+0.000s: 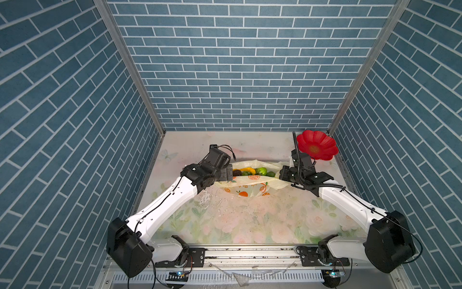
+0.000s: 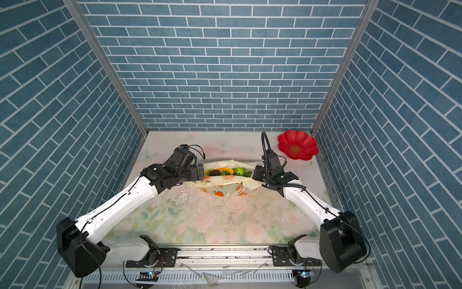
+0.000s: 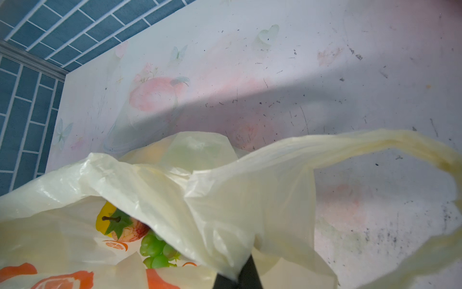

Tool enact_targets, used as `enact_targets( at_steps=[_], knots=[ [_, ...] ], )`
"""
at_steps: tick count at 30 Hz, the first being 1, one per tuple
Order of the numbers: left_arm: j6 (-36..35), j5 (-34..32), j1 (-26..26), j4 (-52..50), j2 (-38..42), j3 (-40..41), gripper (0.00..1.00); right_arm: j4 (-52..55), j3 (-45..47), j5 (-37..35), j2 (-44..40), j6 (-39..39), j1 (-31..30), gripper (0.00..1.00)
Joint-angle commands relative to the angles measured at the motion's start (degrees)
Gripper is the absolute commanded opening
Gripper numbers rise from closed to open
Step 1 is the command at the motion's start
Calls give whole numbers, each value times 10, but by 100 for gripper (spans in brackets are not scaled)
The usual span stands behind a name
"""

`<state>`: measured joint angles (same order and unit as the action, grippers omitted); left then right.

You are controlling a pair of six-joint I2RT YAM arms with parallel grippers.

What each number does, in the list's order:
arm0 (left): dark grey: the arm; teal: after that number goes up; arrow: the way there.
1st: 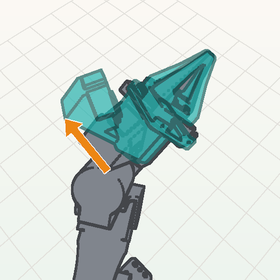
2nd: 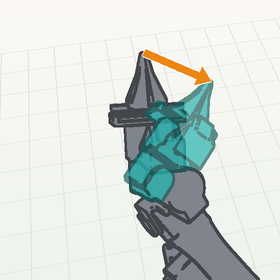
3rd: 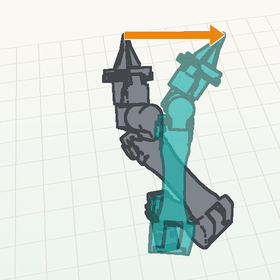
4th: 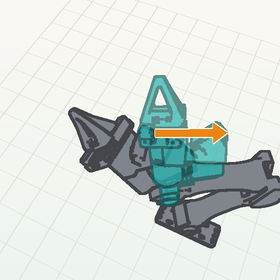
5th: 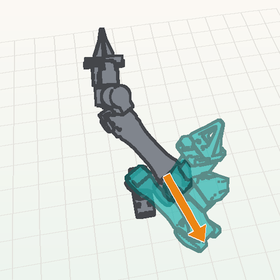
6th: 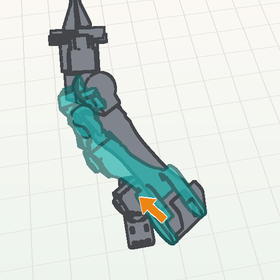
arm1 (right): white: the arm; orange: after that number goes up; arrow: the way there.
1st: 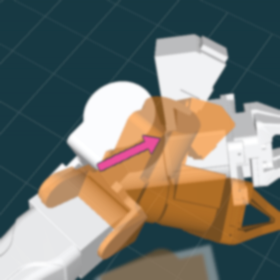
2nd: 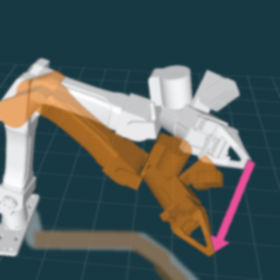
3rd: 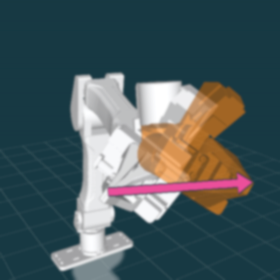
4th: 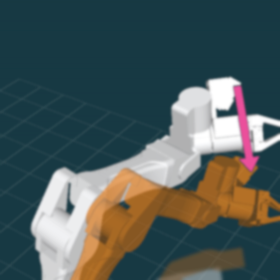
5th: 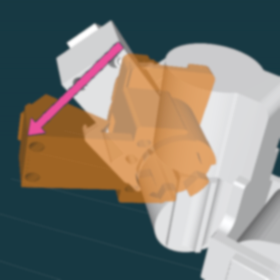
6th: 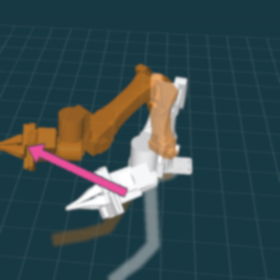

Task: Take fruits out of the plastic bag
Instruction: Spread open the plastic bag at the center of the table.

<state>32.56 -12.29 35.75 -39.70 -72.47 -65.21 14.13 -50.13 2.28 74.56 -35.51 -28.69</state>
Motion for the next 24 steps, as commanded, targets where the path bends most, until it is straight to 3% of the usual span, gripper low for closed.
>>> enact_targets(
  at_steps=[1,5,10,14,18,21,24],
  knots=[
    [36,40,2,38,10,46,99,-9,-20,-25,-12,25,-14,0],
    [76,117,1,97,-11,67,99,-37,-9,-27,-12,40,-25,0],
    [110,123,-5,137,-29,101,92,-53,5,-31,-16,38,-25,0],
    [115,164,-23,194,-41,146,68,-72,17,-24,-22,0,-14,0],
    [111,217,-60,312,-40,236,31,-168,53,74,-19,-79,42,0],
    [93,241,-100,386,-52,301,9,-263,80,144,0,-137,80,0],
    [62,255,-115,386,-69,308,0,-339,93,185,20,-169,97,0]
  ],
)
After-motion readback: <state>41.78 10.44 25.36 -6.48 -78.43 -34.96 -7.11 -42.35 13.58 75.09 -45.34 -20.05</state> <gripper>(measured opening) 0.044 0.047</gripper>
